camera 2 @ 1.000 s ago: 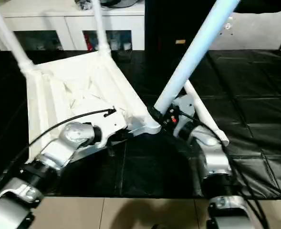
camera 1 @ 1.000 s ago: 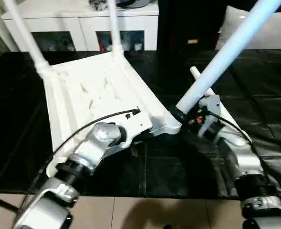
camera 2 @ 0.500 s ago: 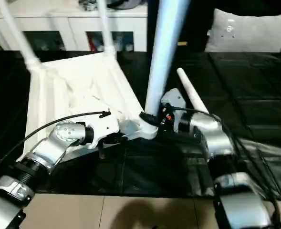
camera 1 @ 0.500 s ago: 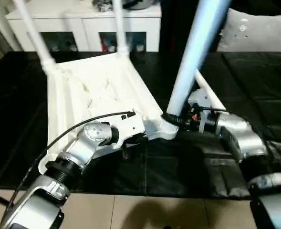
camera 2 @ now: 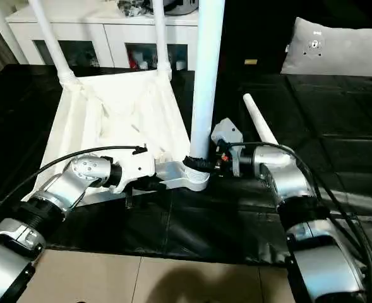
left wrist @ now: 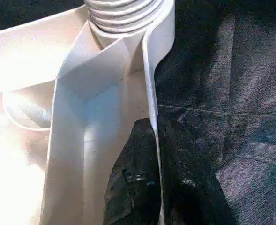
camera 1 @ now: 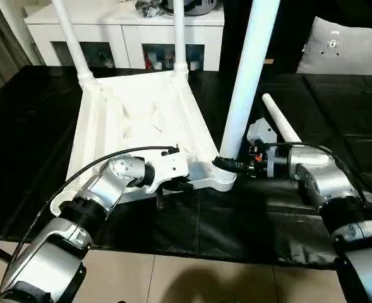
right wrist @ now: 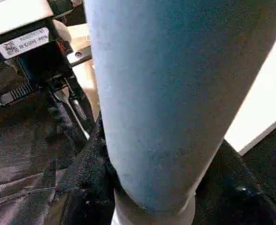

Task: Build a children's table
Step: Insert table leg to table base

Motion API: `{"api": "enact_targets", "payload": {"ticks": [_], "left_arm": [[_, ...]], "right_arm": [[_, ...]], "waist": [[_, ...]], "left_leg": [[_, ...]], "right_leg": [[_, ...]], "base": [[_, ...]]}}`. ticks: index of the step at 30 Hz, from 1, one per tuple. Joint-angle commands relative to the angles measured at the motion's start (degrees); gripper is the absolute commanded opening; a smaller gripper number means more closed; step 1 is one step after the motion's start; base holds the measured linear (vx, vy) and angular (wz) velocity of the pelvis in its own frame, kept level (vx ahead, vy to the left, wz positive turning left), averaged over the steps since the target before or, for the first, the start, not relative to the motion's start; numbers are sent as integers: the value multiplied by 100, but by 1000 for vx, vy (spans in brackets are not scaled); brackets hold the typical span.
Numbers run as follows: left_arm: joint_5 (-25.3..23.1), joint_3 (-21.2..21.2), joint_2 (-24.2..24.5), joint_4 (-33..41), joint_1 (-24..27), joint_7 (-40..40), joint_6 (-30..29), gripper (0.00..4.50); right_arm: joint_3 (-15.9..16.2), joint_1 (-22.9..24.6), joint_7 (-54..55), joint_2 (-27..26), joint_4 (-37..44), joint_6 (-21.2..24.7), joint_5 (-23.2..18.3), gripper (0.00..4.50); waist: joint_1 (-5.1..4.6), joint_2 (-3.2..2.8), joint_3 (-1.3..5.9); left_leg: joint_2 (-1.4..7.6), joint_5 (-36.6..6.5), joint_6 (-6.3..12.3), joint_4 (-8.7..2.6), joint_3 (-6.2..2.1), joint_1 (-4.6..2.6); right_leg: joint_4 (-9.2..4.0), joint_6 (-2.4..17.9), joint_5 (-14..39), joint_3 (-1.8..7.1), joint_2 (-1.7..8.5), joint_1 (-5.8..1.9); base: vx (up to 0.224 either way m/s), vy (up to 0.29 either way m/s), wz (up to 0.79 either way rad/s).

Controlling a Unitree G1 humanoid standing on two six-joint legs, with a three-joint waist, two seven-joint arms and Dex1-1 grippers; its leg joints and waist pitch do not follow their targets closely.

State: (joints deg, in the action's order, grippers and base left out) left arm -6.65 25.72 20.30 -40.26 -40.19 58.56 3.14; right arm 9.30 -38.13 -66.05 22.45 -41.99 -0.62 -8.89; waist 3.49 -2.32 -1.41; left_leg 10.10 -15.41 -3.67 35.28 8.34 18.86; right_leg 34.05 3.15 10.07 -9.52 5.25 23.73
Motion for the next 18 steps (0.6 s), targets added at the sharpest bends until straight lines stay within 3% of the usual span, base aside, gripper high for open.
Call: {"api": "enact_targets", "payload": {"ticks": [1, 4, 5, 7, 8, 9, 10, 11, 13, 14, 16, 18], "left_arm": [[-307, 58, 243, -200, -13, 0, -32, 0], [-108, -76, 125, 45, 135, -11, -497, 0], [-97, -84, 117, 67, 145, -16, -538, 0], [-36, -131, 65, 204, 207, -43, -793, 0], [12, -153, 19, 364, 277, -58, -1007, 0], [108, -218, -149, 701, 411, -224, -1539, 0], [135, -234, -213, 825, 460, -291, -1743, 0], [153, -288, -437, 1105, 559, -595, -2316, 0], [121, -334, -636, 1216, 588, -897, -2674, 0], [62, -397, -899, 1276, 591, -1289, -2981, 0], [-57, -520, -1381, 1333, 529, -1975, -3374, 0], [-80, -541, -1504, 1346, 505, -2129, -3441, 0]], "right_arm": [[339, 447, -36, -29, -277, 320, 339, 187], [190, 677, 791, -144, 55, 806, 387, 187], [185, 687, 842, -153, 75, 846, 394, 187], [158, 744, 1148, -210, 195, 1103, 438, 187], [126, 785, 1374, -274, 301, 1315, 458, 187], [48, 845, 1892, -430, 497, 1821, 507, 187], [13, 857, 2098, -495, 547, 2002, 526, 187], [-48, 867, 2555, -662, 623, 2355, 584, 187], [-55, 876, 2824, -771, 697, 2521, 654, 187], [-105, 867, 3175, -928, 780, 2725, 691, 187], [-203, 826, 3737, -1241, 853, 3051, 658, 187], [-218, 825, 3862, -1326, 861, 3101, 642, 187]], "waist": [[35, 32, 309], [24, 39, 287], [8, -2, 264], [-34, 8, 219], [-54, -71, 199], [-96, -24, 197], [-108, -65, 199], [-148, -45, 192], [-228, -73, 144], [-289, -61, 111], [-378, -67, 112], [-418, -100, 121]], "left_leg": [[332, 304, 679, -372, -55, 134], [329, 230, 599, -394, -53, 136], [331, 73, 511, -418, -53, 121], [308, -332, 361, -463, -45, 98], [286, -640, 255, -478, -46, 54], [296, -735, 174, -499, -55, 45], [296, -713, 144, -506, -67, 49], [301, -659, 119, -524, -73, 58], [286, -960, 43, -537, -62, 14], [232, -1354, 33, -512, -46, -74], [182, -1557, 57, -495, -82, -103], [200, -1718, 133, -507, -97, -133]], "right_leg": [[-354, 906, 963, 445, 478, -463], [-377, 853, 1084, 452, 477, -473], [-423, 801, 1293, 442, 474, -466], [-502, 663, 1858, 433, 464, -472], [-568, 556, 2277, 420, 466, -453], [-588, 476, 2385, 425, 459, -467], [-575, 472, 2351, 425, 460, -478], [-582, 459, 2305, 421, 447, -480], [-644, 356, 2700, 382, 416, -453], [-765, 177, 3243, 307, 395, -405], [-869, -75, 3567, 222, 389, -391], [-924, -135, 3473, 178, 390, -390]], "base": [[0, 0, 0], [0, 0, 0], [0, 0, 0], [0, 0, 0], [0, 0, 0], [0, 0, 0], [0, 0, 0], [0, 0, 0], [0, 0, 0], [0, 0, 0], [0, 0, 0], [0, 0, 0]]}}
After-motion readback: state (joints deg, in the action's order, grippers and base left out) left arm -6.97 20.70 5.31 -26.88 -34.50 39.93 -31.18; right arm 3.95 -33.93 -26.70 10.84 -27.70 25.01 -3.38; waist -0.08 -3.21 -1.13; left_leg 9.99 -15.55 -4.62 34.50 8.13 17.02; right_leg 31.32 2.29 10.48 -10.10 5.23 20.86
